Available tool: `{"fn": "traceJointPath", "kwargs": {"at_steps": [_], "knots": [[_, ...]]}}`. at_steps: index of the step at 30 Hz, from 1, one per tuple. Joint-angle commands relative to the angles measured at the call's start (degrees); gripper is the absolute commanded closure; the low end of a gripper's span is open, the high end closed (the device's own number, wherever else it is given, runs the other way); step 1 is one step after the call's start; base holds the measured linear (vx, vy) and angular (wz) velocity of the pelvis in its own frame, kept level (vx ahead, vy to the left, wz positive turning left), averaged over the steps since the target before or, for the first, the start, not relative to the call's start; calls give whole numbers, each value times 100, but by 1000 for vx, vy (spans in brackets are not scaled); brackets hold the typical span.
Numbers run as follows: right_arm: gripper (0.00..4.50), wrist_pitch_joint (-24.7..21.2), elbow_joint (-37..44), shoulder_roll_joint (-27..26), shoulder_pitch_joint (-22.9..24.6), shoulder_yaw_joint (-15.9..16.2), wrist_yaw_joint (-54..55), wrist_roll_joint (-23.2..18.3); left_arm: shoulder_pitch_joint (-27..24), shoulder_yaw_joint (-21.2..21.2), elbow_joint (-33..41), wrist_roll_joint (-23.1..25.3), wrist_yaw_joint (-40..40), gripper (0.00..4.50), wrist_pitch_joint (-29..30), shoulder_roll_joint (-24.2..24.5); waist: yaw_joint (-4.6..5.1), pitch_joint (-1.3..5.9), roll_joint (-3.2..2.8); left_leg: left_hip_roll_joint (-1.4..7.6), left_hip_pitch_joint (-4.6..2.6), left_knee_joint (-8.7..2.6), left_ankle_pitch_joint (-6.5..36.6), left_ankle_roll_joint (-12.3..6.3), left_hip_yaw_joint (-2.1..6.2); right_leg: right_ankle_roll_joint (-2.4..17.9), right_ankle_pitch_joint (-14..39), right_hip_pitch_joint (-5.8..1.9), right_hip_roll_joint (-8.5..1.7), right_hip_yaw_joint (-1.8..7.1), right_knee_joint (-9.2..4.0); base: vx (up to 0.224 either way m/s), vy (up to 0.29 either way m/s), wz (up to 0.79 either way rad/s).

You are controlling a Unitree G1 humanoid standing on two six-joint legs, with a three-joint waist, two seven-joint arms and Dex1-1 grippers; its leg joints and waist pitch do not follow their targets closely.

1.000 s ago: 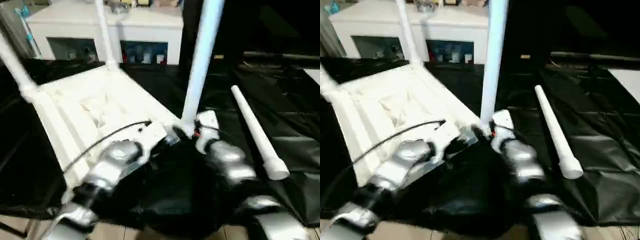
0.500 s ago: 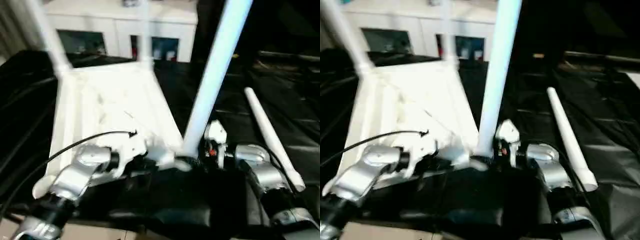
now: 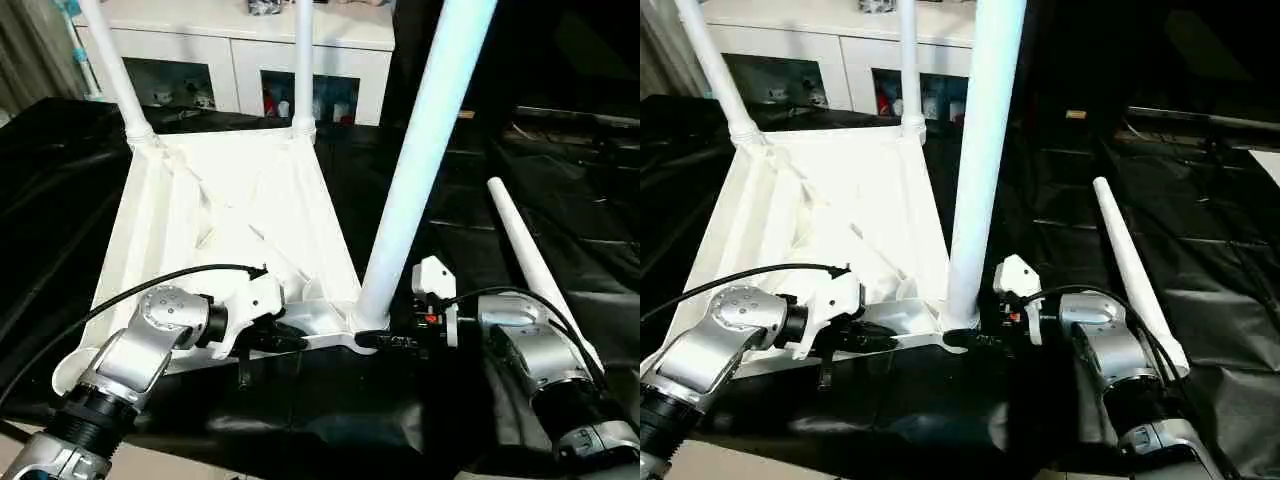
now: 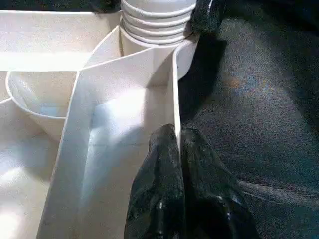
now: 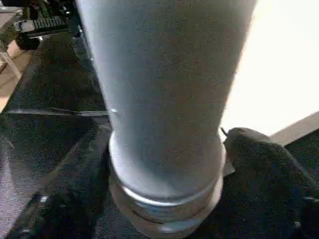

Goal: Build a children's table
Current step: Rotate leg to tighten

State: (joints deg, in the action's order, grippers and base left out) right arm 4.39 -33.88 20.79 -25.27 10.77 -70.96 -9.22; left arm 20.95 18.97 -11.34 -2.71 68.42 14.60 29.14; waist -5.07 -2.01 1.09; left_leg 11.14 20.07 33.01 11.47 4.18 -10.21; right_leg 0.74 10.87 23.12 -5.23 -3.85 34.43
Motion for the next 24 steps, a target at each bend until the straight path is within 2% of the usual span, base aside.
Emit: {"fn": "traceJointPath", "kwargs": {"at_steps": [1, 4, 7, 12, 17, 19, 20, 22, 24], "knots": [[118, -47, 69, 46, -72, -11, 20, 5, -78, 321, -37, 80, 208, 450, 67, 37, 4, 284, 10, 200, 6, -362, 728, -458, 11, 1453, 468, -311, -275, 242, -297, 0, 0, 0], [130, -41, 51, 55, -68, -4, 4, 18, -72, 333, -47, 87, 201, 450, 73, 32, 2, 282, 9, 203, 4, -366, 795, -423, 17, 1418, 624, -313, -281, 243, -308, 0, 0, 0], [164, -41, 34, 61, -57, 4, -13, 29, -57, 351, -64, 95, 207, 450, 81, 27, 2, 287, 6, 202, 0, -361, 756, -417, 17, 1419, 579, -310, -276, 244, -299, 0, 0, 0], [181, -59, 33, 43, -47, -6, 2, 24, -58, 358, -59, 105, 212, 450, 83, 33, 4, 293, 10, 197, 2, -347, 684, -452, 14, 1470, 415, -314, -267, 240, -279, 0, 0, 0], [182, -60, -119, -116, -14, -147, 387, -11, -45, 321, -178, 253, -102, 450, 36, -50, 4, 285, 13, 197, 5, -353, 754, -426, 18, 1438, 574, -311, -276, 243, -294, 0, 0, 0], [183, -89, -162, -157, -13, -192, 484, -29, -22, 313, -245, 330, -248, 450, 29, -86, 10, 269, 18, 196, 5, -364, 920, -361, 22, 1377, 846, -302, -279, 249, -322, 0, 0, 0], [183, -125, -372, -343, -42, -391, 931, -98, 65, 297, -488, 546, -690, 450, 58, -222, 20, 249, 6, 192, 3, -377, 1104, -296, 25, 1304, 1139, -286, -280, 255, -354, 0, 0, 0], [183, -157, -483, -457, -51, -497, 1193, -138, 98, 273, -594, 604, -887, 450, 62, -314, 26, 221, 11, 188, -24, -400, 1426, -151, 38, 1133, 1760, -257, -295, 263, -425, -26, -5, 0], [183, -74, -756, -734, -58, -651, 1993, -54, 163, 158, -746, 556, -1275, 450, 203, -634, 46, 214, 15, 188, -31, -424, 1626, 6, 64, 899, 2346, -239, -317, 256, -479, -53, -8, 0]]}}
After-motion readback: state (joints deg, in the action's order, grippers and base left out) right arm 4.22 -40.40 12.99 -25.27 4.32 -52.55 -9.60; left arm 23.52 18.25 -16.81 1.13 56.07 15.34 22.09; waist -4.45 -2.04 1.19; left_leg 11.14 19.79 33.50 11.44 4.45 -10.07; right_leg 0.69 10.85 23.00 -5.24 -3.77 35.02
